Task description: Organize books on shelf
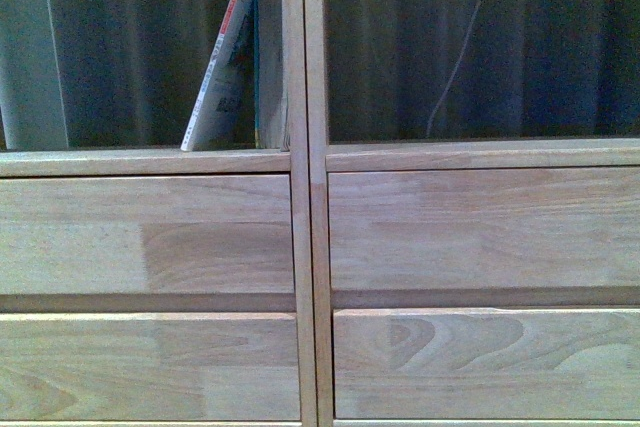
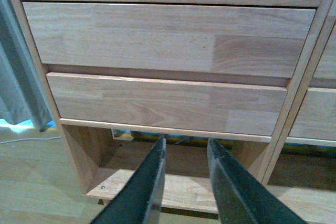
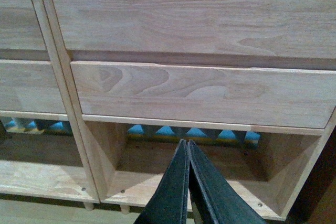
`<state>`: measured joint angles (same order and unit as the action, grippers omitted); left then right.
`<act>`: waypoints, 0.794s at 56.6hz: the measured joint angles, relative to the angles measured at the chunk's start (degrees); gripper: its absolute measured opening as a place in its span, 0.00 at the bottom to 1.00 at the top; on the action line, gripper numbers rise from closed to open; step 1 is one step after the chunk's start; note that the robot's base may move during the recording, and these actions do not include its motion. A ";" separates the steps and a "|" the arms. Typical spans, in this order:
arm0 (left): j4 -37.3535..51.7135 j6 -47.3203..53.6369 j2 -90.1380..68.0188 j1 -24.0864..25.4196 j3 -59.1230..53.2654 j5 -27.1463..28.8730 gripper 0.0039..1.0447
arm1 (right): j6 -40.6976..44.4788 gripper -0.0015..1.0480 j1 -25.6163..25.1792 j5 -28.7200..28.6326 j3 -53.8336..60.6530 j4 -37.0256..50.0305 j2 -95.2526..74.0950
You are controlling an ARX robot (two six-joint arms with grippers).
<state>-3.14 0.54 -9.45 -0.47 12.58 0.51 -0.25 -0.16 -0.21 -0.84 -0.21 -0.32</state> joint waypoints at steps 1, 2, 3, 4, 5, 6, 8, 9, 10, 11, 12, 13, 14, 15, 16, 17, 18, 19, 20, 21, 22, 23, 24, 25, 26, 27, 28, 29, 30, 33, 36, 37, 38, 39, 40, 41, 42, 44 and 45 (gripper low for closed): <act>0.20 0.00 0.26 0.02 -0.48 -0.26 0.16 | 0.00 0.03 0.00 0.00 0.00 0.00 0.00; 0.31 -0.02 0.50 0.02 -0.94 -0.31 0.13 | 0.00 0.03 0.00 0.02 0.00 0.00 0.00; 0.44 -0.02 0.72 0.02 -1.38 -0.35 0.10 | 0.00 0.03 0.00 0.02 0.00 0.00 0.00; 0.57 -0.02 1.07 0.11 -1.99 -0.35 0.04 | 0.00 0.03 0.00 0.02 0.00 0.00 0.00; 0.66 -0.24 1.33 0.11 -2.34 -0.35 0.02 | 0.00 0.03 0.00 0.02 0.00 0.00 0.00; 0.79 -0.20 1.53 0.11 -2.71 -0.35 0.03 | 0.00 0.03 0.00 0.02 0.00 0.00 0.00; 0.98 -0.26 1.88 0.13 -3.21 -0.37 0.02 | 0.00 0.03 0.00 0.04 0.00 0.00 0.00; 1.05 -0.24 2.10 0.13 -3.52 -0.37 0.02 | 0.00 0.03 0.00 0.02 0.00 0.00 0.00; 1.16 -0.24 2.34 0.13 -3.83 -0.35 0.02 | 0.00 0.03 0.00 0.02 0.00 0.00 0.00; 1.29 -0.24 2.49 0.13 -4.11 -0.37 0.02 | 0.00 0.03 0.00 0.00 0.00 0.00 0.00; 1.31 -0.26 2.71 0.13 -4.37 -0.35 0.02 | 0.00 0.03 0.00 0.02 0.00 0.00 0.00; 1.36 -0.26 2.86 0.13 -4.61 -0.35 0.02 | 0.00 0.03 0.00 0.02 0.00 0.00 0.00; 1.40 -0.24 2.95 0.13 -4.76 -0.35 0.02 | 0.00 0.03 0.00 0.02 0.00 0.00 0.00; 1.51 -0.24 3.15 0.13 -5.01 -0.35 0.02 | 0.00 0.03 0.00 0.02 0.00 0.00 0.00; 1.64 -0.26 3.28 0.13 -5.27 -0.35 0.02 | 0.00 0.03 0.00 0.02 0.00 0.00 0.00; 1.66 -0.24 3.50 0.13 -5.49 -0.39 0.02 | 0.00 0.03 0.00 0.02 0.00 0.00 0.00; 1.68 -0.24 3.61 0.13 -5.66 -0.39 0.02 | 0.00 0.03 0.00 0.02 0.00 0.00 0.00; 1.77 -0.24 3.82 0.13 -5.88 -0.39 0.02 | 0.00 0.03 0.00 0.02 0.00 0.00 0.00; 1.79 -0.26 3.89 0.13 -5.97 -0.37 0.02 | 0.00 0.03 0.00 0.02 0.00 0.00 0.00; 1.86 -0.24 4.07 0.13 -6.19 -0.37 0.02 | 0.00 0.03 0.00 0.02 0.00 0.00 0.00; 1.90 -0.26 4.24 0.13 -6.38 -0.37 0.02 | 0.00 0.03 0.00 0.02 0.00 0.00 0.00; 1.99 -0.26 4.37 0.13 -6.58 -0.37 0.02 | 0.00 0.03 0.00 0.02 0.00 0.00 0.00; 2.05 -0.24 4.55 0.13 -6.78 -0.37 0.02 | 0.00 0.03 0.00 0.02 0.00 0.00 0.00; 2.08 -0.24 4.61 0.13 -6.86 -0.37 0.02 | 0.00 0.03 0.00 0.02 0.00 0.00 0.00; 2.08 -0.24 4.76 0.13 -7.06 -0.37 0.02 | 0.00 0.03 0.00 0.02 0.00 0.00 0.00; 2.08 -0.24 4.92 0.13 -7.26 -0.37 0.02 | 0.00 0.03 0.00 0.02 0.00 0.00 0.00; 2.10 -0.24 5.01 0.13 -7.43 -0.37 0.02 | 0.00 0.03 0.00 0.02 0.00 0.00 0.00; 2.14 -0.24 5.14 0.13 -7.61 -0.37 0.02 | 0.00 0.03 0.00 0.02 0.00 0.00 0.00; 2.19 -0.24 5.20 0.13 -7.72 -0.39 0.02 | 0.00 0.03 0.00 0.02 0.00 0.00 0.00; 2.34 -0.24 5.57 0.13 -8.17 -0.39 0.02 | 0.00 0.03 0.00 0.02 0.00 0.00 0.00; 2.40 -0.24 5.81 0.13 -8.48 -0.37 0.02 | 0.00 0.03 0.00 0.02 0.00 0.00 0.00; 2.40 -0.26 5.95 0.13 -8.61 -0.37 0.02 | 0.00 0.03 0.00 0.02 0.00 0.00 0.00; 2.43 -0.24 6.05 0.13 -8.76 -0.37 0.02 | 0.00 0.03 0.00 0.02 0.00 0.00 0.00; 2.43 -0.26 6.16 0.13 -8.90 -0.37 0.02 | 0.00 0.03 0.00 0.02 0.00 0.00 0.00; 2.43 -0.24 6.21 0.13 -8.96 -0.37 0.02 | 0.00 0.03 0.00 0.02 0.00 0.00 0.00; 2.43 -0.26 6.27 0.13 -9.07 -0.39 0.02 | 0.00 0.03 0.00 0.02 0.00 0.00 0.00; 2.43 -0.26 6.36 0.13 -9.14 -0.37 0.02 | 0.00 0.03 0.00 0.02 0.00 0.00 0.00; 2.45 -0.24 6.49 0.13 -9.22 -0.39 0.02 | 0.00 0.03 0.00 0.02 0.00 0.00 0.00; 2.45 -0.24 6.58 0.13 -9.29 -0.37 0.02 | 0.00 0.03 0.00 0.02 0.00 0.00 0.00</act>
<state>-0.69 0.30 -2.87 -0.34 3.29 0.14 -0.25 -0.16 -0.19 -0.84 -0.21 -0.32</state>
